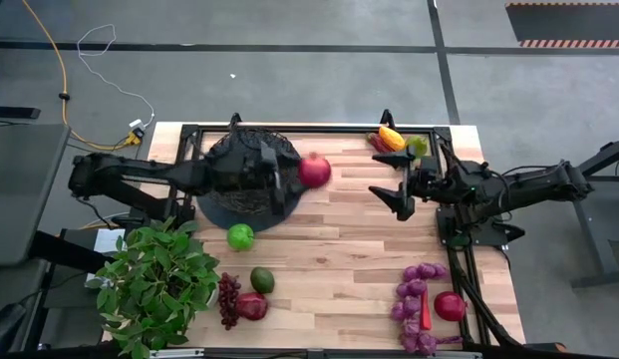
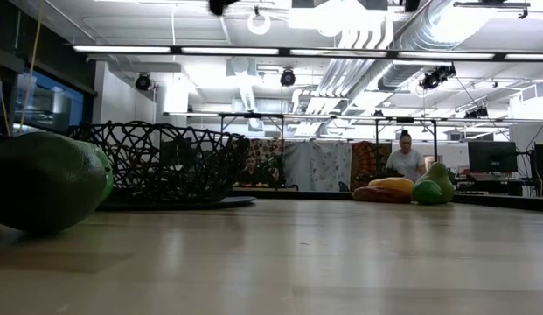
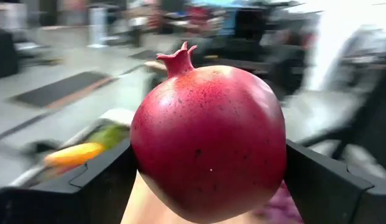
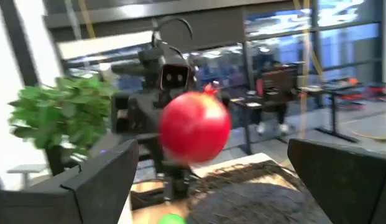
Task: Build produce basket
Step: Put the top pomegranate into the wire basket
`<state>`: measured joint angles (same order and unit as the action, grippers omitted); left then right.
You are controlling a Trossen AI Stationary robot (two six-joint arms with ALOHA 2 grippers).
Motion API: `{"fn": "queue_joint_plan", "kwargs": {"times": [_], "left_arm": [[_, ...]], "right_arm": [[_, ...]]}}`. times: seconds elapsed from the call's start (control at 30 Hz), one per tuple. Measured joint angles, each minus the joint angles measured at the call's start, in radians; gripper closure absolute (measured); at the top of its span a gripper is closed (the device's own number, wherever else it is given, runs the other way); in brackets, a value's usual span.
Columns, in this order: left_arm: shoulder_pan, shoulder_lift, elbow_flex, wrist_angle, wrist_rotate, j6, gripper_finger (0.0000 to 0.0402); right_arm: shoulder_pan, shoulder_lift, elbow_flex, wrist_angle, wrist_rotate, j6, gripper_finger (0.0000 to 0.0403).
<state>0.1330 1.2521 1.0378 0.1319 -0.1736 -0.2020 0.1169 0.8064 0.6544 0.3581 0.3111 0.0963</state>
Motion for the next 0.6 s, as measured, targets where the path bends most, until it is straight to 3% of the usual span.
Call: {"fn": "queue_joint_plan", "kwargs": {"times": [0.17,0.33,0.6], "left_arm": [[0.077,-0.12,0.0,-0.229,-0.138,0.012,0.0055],[0.174,-0.171,0.0,-0.444,-0.16,-0.04,0.0055],[0.269,-0.117,0.0,-0.841,-0.187,-0.133,0.0055]], "right_arm": [[0.0,-0.022,0.0,-0.042,0.104,0.028,0.0006],[0.0,-0.022,-0.001,-0.063,0.115,0.038,0.0006],[0.0,-0.02,-0.001,-0.122,0.114,0.087,0.0006]]}}
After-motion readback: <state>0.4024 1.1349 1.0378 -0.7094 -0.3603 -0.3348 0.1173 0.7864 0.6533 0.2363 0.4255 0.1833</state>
